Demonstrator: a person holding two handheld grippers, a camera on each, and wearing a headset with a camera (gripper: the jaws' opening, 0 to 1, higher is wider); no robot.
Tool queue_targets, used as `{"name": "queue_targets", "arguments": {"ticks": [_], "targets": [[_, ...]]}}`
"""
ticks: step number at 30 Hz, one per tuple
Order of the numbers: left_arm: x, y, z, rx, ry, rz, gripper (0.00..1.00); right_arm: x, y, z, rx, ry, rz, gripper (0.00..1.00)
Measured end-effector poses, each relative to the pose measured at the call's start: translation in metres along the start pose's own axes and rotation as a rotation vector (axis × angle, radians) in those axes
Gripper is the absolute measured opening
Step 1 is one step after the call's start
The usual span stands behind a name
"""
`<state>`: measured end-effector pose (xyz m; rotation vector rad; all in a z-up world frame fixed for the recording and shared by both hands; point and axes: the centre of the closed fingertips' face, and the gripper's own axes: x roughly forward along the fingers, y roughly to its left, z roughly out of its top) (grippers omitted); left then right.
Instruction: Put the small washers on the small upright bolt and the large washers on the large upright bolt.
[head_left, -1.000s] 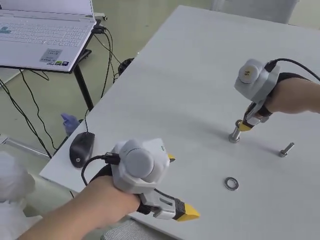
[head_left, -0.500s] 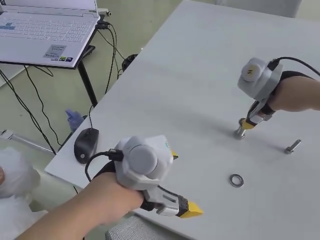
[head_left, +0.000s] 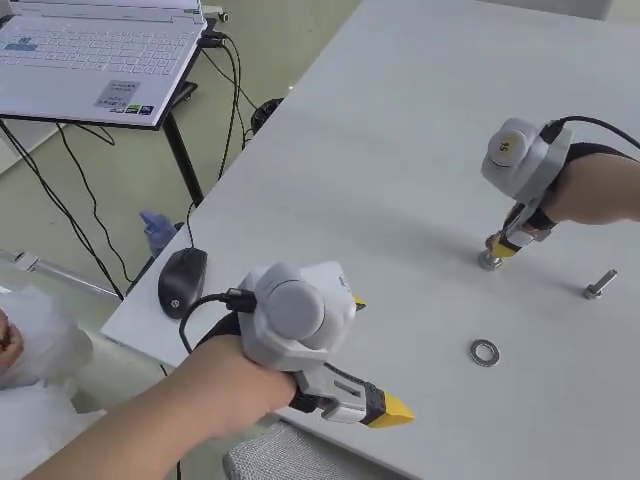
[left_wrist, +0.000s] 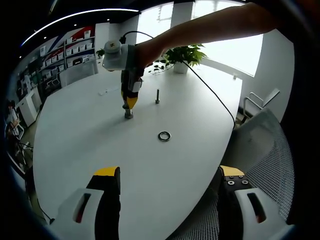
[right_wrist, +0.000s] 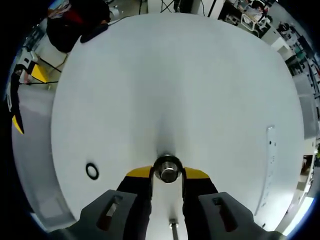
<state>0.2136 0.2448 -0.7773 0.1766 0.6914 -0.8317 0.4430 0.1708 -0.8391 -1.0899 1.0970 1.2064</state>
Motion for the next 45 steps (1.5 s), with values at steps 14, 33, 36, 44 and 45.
{"name": "queue_targets", "arguments": {"ticks": [14, 33, 36, 44, 45], "targets": [[0.000, -0.003, -0.002, -0.001, 0.007, -0.011, 0.79, 0.014, 0.002, -0.002, 0.020, 0.000, 0.006, 0.22], [0.001, -0.002, -0.003, -0.001, 0.012, -0.016, 0.78, 0.022, -0.005, -0.004, 0.032, 0.001, 0.011, 0.23], [0.002, -0.001, -0.002, 0.001, 0.011, -0.016, 0.78, 0.021, -0.002, -0.004, 0.034, -0.002, 0.011, 0.23], [0.000, -0.001, 0.000, 0.003, 0.010, -0.015, 0.78, 0.013, 0.000, 0.001, 0.012, -0.033, -0.006, 0.27], [0.000, -0.001, 0.000, 0.005, 0.010, -0.015, 0.78, 0.012, -0.001, 0.002, 0.010, -0.042, -0.010, 0.29]]}}
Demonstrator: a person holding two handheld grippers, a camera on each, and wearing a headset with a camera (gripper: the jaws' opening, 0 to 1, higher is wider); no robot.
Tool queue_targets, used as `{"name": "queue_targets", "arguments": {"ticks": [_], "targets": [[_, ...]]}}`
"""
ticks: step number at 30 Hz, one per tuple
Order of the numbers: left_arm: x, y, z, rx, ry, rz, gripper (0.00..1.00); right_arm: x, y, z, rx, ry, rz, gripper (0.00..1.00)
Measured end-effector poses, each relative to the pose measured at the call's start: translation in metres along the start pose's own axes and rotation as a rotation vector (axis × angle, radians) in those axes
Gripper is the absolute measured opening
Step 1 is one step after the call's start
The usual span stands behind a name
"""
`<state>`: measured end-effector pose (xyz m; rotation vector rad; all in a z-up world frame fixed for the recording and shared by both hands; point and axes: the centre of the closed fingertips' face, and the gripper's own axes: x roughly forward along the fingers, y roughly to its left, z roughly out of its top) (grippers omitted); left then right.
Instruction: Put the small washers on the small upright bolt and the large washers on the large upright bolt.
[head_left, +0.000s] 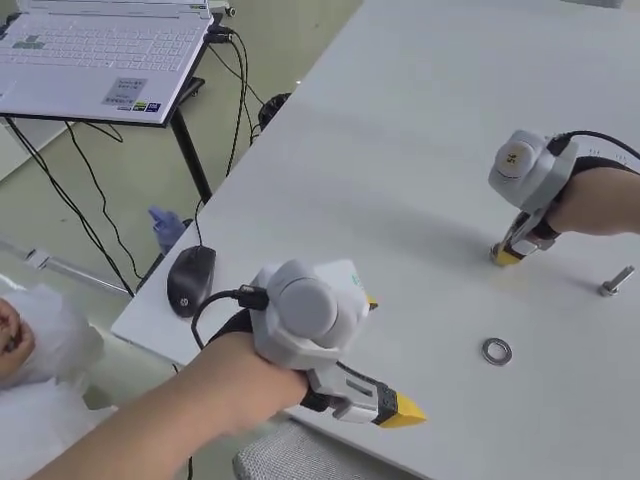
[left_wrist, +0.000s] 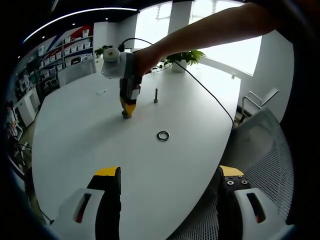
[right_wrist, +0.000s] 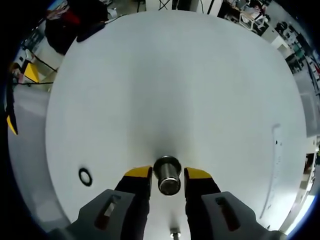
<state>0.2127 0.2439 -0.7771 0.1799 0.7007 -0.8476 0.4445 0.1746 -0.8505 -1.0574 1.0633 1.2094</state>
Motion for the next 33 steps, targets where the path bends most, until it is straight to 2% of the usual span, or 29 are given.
{"name": "queue_targets", "arguments": {"ticks": [2, 8, 13, 19, 27, 33], "targets": [[0.000, 0.000, 0.000, 0.001, 0.001, 0.000, 0.78, -0.005, -0.002, 0.002, -0.008, -0.016, -0.015, 0.35], [-0.001, 0.000, 0.007, 0.011, -0.009, 0.001, 0.78, -0.028, 0.000, 0.004, 0.000, -0.076, -0.036, 0.37], [-0.001, 0.000, 0.010, 0.020, -0.012, 0.001, 0.78, -0.046, 0.003, -0.002, 0.020, -0.130, -0.052, 0.39], [-0.001, 0.002, 0.012, 0.018, -0.017, 0.003, 0.78, -0.068, 0.009, -0.005, 0.073, -0.232, -0.067, 0.43], [-0.001, 0.004, 0.014, 0.018, -0.020, 0.010, 0.78, -0.101, 0.020, -0.025, 0.148, -0.343, -0.105, 0.46], [-0.002, 0.004, 0.017, 0.019, -0.020, 0.013, 0.78, -0.116, 0.027, -0.049, 0.206, -0.376, -0.122, 0.47]]}}
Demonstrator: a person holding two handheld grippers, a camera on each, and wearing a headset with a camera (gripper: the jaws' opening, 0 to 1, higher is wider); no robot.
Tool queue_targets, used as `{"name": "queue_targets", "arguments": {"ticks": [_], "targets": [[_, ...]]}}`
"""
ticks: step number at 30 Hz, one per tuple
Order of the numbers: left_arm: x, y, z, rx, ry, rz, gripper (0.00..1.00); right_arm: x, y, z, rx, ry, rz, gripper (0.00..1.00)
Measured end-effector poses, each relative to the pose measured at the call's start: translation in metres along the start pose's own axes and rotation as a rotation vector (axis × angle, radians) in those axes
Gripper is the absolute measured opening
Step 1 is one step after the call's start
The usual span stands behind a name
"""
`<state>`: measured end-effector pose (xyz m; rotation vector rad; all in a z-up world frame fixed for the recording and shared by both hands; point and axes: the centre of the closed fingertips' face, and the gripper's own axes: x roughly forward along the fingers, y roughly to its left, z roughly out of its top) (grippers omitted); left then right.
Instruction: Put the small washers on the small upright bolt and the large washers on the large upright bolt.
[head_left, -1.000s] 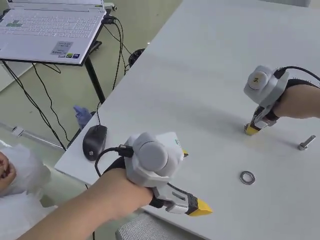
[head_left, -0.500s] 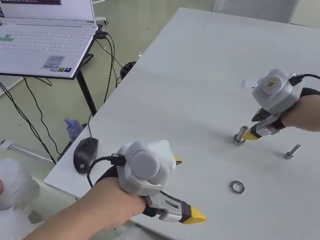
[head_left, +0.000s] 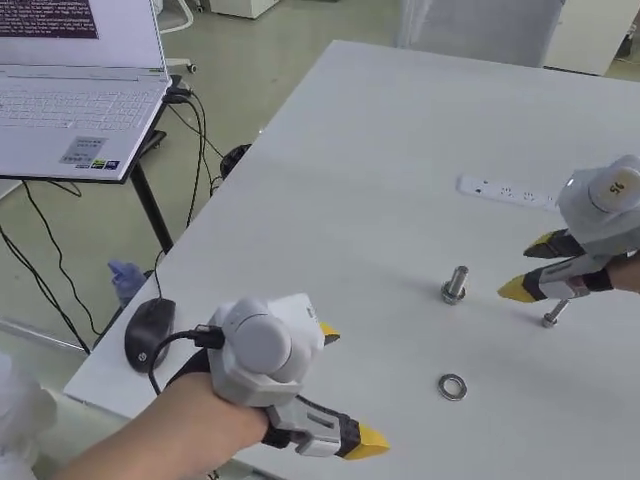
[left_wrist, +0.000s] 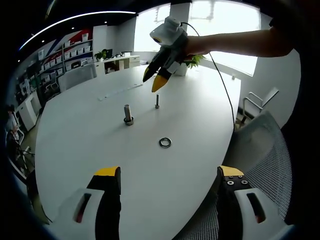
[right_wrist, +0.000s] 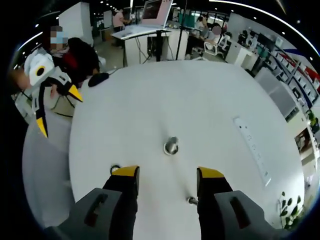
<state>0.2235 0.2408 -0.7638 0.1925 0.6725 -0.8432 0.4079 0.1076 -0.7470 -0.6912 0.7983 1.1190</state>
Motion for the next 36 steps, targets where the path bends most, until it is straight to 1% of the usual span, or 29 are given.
{"name": "queue_targets", "arguments": {"ticks": [4, 6, 8, 11, 14, 16, 18, 19, 23, 27, 29, 32, 34, 36], "targets": [[0.000, 0.000, 0.000, 0.004, 0.004, 0.000, 0.78, -0.008, 0.004, -0.015, 0.011, 0.010, -0.007, 0.47], [0.000, -0.001, 0.001, 0.006, 0.003, -0.001, 0.78, -0.010, 0.007, -0.025, 0.003, 0.035, -0.007, 0.47], [0.000, -0.001, 0.001, 0.009, 0.005, -0.001, 0.78, -0.012, 0.011, -0.030, 0.004, 0.049, 0.001, 0.48], [0.000, -0.002, 0.002, 0.011, 0.004, -0.002, 0.78, -0.014, 0.017, -0.034, 0.005, 0.057, 0.008, 0.47], [0.000, -0.003, 0.002, 0.014, 0.005, -0.002, 0.78, -0.013, 0.025, -0.033, 0.002, 0.056, 0.015, 0.47], [0.000, -0.005, 0.002, 0.012, 0.003, -0.003, 0.78, -0.010, 0.035, -0.032, 0.002, 0.056, 0.033, 0.47], [0.000, -0.006, 0.001, 0.013, 0.005, -0.003, 0.78, -0.004, 0.047, -0.033, -0.024, 0.072, 0.050, 0.47], [0.000, -0.007, 0.001, 0.013, 0.005, -0.004, 0.78, -0.003, 0.050, -0.033, -0.029, 0.075, 0.053, 0.47], [-0.001, -0.008, 0.000, 0.013, 0.006, -0.003, 0.78, 0.007, 0.070, -0.031, -0.042, 0.082, 0.090, 0.47], [0.000, -0.009, -0.001, 0.012, 0.004, -0.005, 0.78, 0.017, 0.087, -0.030, -0.078, 0.099, 0.117, 0.47], [0.001, -0.010, -0.001, 0.009, 0.005, -0.007, 0.78, 0.022, 0.092, -0.030, -0.083, 0.103, 0.131, 0.47], [0.001, -0.011, -0.001, 0.008, 0.001, -0.009, 0.79, 0.029, 0.099, -0.031, -0.113, 0.118, 0.140, 0.47], [0.002, -0.012, -0.002, 0.010, 0.001, -0.010, 0.79, 0.040, 0.099, -0.034, -0.110, 0.125, 0.156, 0.47], [0.003, -0.013, -0.003, 0.009, 0.001, -0.013, 0.79, 0.050, 0.103, -0.039, -0.126, 0.144, 0.169, 0.46]]}}
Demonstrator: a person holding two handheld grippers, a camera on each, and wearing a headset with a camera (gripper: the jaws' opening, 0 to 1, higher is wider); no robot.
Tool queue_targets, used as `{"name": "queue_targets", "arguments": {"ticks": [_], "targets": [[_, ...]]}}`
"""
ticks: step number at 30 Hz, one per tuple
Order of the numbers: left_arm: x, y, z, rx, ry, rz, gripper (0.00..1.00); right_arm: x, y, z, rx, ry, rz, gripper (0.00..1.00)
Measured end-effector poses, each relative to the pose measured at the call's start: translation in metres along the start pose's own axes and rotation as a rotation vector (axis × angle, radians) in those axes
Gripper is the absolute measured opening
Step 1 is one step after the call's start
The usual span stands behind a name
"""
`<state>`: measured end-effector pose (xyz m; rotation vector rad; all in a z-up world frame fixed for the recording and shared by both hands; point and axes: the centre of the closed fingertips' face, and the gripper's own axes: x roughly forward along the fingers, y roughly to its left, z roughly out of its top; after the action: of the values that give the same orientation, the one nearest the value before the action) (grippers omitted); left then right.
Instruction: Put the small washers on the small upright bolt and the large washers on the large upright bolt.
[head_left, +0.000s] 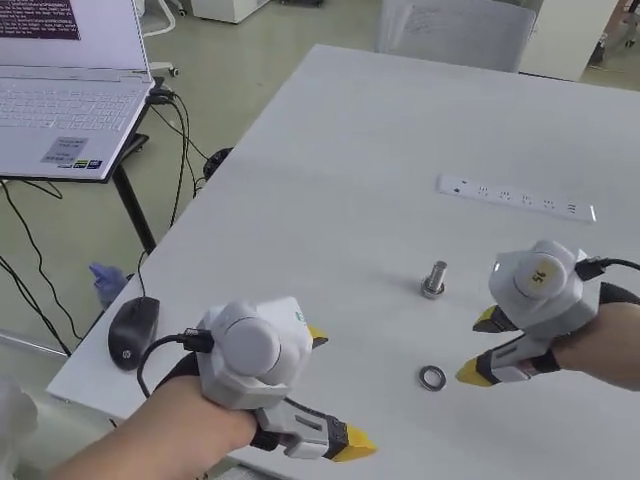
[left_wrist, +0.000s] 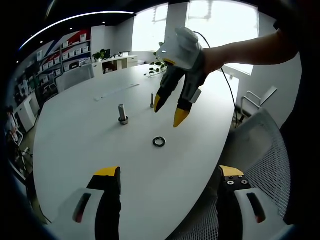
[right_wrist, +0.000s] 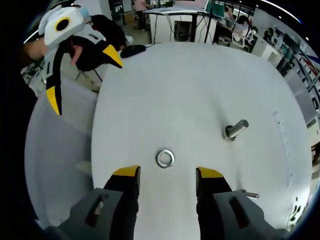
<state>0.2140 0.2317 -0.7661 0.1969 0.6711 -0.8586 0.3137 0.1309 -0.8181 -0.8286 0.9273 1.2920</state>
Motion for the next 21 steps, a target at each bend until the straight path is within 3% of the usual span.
{"name": "queue_targets", "arguments": {"ticks": [10, 21], "targets": [[0.001, -0.002, 0.000, 0.010, 0.003, -0.008, 0.78, 0.038, 0.000, -0.010, -0.032, 0.068, 0.024, 0.44], [-0.001, -0.003, -0.003, 0.012, 0.005, -0.012, 0.78, 0.053, 0.002, -0.011, -0.059, 0.109, 0.031, 0.44]]}}
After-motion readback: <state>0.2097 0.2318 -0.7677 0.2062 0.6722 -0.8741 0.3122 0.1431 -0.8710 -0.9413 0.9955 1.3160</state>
